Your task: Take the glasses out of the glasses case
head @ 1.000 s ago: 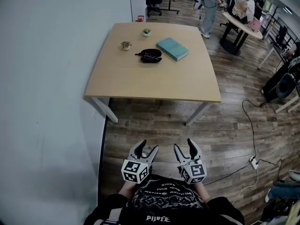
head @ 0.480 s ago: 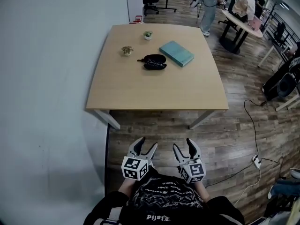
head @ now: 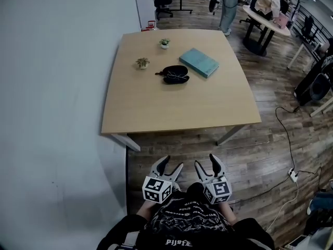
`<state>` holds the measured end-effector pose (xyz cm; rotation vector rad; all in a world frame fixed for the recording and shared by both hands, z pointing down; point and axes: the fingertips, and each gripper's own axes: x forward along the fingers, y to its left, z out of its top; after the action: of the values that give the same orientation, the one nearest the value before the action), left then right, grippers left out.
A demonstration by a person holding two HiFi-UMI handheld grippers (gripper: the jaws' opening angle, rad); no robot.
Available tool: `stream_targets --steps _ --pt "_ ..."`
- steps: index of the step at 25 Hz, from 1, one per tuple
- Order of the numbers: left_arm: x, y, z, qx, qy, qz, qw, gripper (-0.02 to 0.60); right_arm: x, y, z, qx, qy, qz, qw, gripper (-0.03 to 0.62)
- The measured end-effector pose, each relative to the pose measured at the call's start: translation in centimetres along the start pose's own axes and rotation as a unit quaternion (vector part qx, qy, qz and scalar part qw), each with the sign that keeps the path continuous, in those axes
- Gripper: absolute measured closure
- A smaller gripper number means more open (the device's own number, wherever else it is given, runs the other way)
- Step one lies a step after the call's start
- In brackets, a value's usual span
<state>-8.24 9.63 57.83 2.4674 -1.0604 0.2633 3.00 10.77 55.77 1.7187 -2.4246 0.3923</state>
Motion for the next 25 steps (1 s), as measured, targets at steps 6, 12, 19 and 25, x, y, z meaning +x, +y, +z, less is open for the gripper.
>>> stream_targets --steps 6,12,19,25 --pt "1.1 0.4 0.3 0.006 0.009 0.001 0.9999 0.322 1.5 -0.5 0.0 0.005 0.009 0.003 1.0 0.299" --pt "2.9 3.1 1.2 -0.002 0.002 0.033 0.9994 0.322 4.9 -2.4 0.4 0.013 0.013 0.015 1.0 0.3" --pt "7.3 6.8 4.2 -0.017 -0.007 0.073 0.9972 0.322 12.2 -5.6 2.8 0.005 0.026 0.065 0.998 0.299" --pt "12.4 9.1 7.2 -0.023 -0.006 0.095 0.9952 0.322 18.3 -7.8 4.6 0.0 0.042 0.12 0.992 0.302"
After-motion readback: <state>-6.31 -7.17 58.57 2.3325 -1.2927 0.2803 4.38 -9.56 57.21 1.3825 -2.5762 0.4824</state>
